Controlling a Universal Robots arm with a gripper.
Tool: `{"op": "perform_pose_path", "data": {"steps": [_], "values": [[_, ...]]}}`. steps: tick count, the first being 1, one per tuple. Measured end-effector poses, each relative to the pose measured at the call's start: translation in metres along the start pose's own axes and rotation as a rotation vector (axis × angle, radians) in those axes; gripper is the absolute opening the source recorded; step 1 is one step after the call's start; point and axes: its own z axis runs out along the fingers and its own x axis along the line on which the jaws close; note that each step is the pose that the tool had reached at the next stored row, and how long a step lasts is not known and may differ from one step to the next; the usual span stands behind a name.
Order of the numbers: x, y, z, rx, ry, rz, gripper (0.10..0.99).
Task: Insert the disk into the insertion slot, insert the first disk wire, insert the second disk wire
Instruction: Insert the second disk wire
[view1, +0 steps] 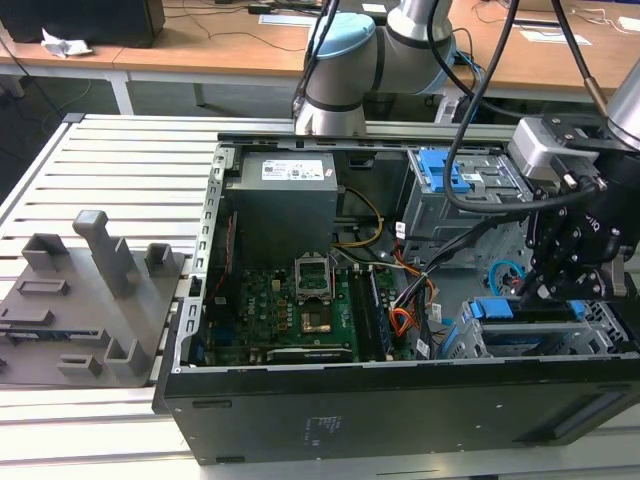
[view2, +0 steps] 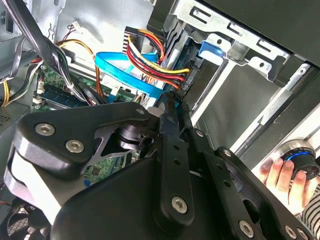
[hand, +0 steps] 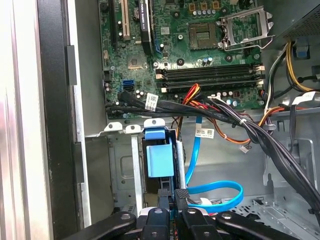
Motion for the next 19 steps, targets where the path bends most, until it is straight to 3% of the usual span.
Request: {"op": "perform_pose_path", "data": {"steps": [3,5,7,10,13,15,19], "values": [[0.0,0.0,0.0002,0.0,-0.0001,0.0,0.165],[-0.0001,0.0,0.0005,0.0,-0.0005,0.0,0.239],[-0.0001,0.0,-0.0008,0.0,-0.0009,0.0,0.239],[-0.0007,0.001,-0.0196,0.0,-0.0005,0.0,0.239],[-0.0023,0.0014,-0.0265,0.0,-0.0004,0.0,0.227],[-0.0029,0.0017,-0.0313,0.0,-0.0003,0.0,0.106],[-0.0029,0.0017,-0.0323,0.0,-0.0004,0.0,0.106]]}}
